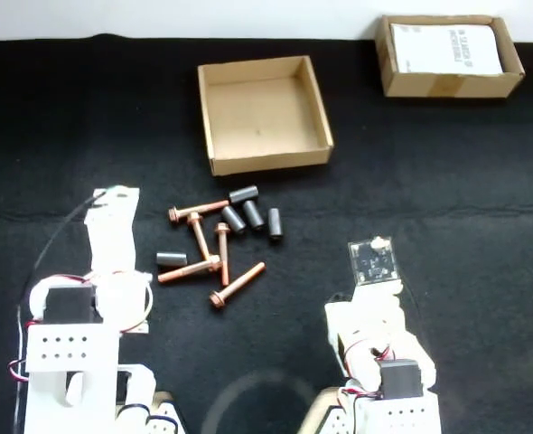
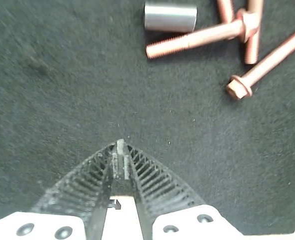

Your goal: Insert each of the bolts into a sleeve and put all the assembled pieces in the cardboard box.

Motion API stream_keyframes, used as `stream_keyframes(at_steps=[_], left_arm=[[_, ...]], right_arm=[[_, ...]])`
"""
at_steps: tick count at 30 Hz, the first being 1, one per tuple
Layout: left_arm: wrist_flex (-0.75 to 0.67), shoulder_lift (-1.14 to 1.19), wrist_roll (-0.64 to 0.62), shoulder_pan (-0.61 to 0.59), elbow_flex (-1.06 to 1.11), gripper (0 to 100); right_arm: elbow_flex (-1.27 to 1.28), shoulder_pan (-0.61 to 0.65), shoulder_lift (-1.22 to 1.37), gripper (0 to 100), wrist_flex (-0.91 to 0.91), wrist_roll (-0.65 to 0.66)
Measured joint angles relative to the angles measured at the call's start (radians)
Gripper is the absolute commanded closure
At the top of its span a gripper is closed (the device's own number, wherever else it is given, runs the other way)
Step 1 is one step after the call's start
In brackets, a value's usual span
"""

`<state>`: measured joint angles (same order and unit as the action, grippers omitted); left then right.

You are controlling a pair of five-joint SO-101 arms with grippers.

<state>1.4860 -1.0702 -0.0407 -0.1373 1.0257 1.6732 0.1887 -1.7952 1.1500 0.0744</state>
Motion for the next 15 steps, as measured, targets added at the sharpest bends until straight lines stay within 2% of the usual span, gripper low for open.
stream_keyframes(at_steps=[5, 10, 15], left_arm=[[-0.002, 0.000, 0.000, 0.000, 0.002, 99], [-0.003, 0.000, 0.000, 0.000, 0.002, 99], [-0.089, 0.000, 0.000, 0.000, 0.002, 99]], right_arm=[[0.000, 0.000, -0.005, 87.3, 0.000, 0.000], [0.000, 0.000, -0.005, 81.0, 0.000, 0.000], [0.000, 0.000, -0.005, 81.0, 0.000, 0.000]])
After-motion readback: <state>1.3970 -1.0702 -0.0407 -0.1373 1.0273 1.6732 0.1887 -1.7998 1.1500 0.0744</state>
